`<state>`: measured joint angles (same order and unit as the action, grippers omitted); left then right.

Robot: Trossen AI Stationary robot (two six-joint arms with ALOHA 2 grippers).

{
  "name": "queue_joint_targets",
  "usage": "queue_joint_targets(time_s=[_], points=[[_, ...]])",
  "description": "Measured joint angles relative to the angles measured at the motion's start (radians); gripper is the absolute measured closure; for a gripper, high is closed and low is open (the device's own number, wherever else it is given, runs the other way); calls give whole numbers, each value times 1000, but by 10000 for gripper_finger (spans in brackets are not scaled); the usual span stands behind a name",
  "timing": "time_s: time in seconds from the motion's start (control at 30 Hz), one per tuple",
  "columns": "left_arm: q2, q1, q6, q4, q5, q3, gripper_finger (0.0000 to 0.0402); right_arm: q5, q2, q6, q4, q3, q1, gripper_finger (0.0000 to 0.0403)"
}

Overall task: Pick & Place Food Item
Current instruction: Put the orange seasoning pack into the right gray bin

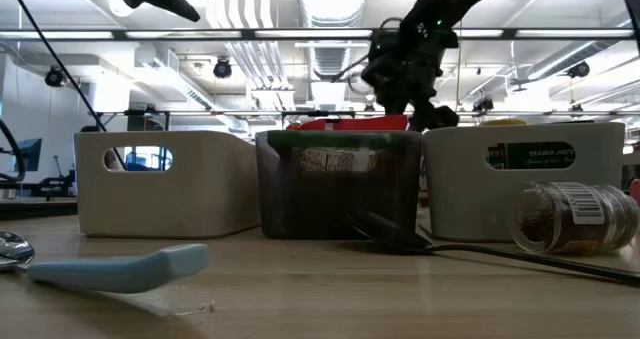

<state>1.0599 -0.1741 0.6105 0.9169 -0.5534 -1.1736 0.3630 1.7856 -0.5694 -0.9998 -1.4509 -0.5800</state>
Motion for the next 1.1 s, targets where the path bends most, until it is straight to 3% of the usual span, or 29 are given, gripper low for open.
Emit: queue_joint_targets(time_s=[0.17,0.4,0.57,1.1], points=[[0,0,19,1,22,0,112,-20,34,-84,-15,6,25,150],[0,0,18,2,23,0,112,-62,68,-159,-8,62,52,107],[0,0,18,5,23,0,112,-128,80,-278,40,121,65,98],[0,0,15,23,32,0,112,-131,145,-425,126,145,91,99]])
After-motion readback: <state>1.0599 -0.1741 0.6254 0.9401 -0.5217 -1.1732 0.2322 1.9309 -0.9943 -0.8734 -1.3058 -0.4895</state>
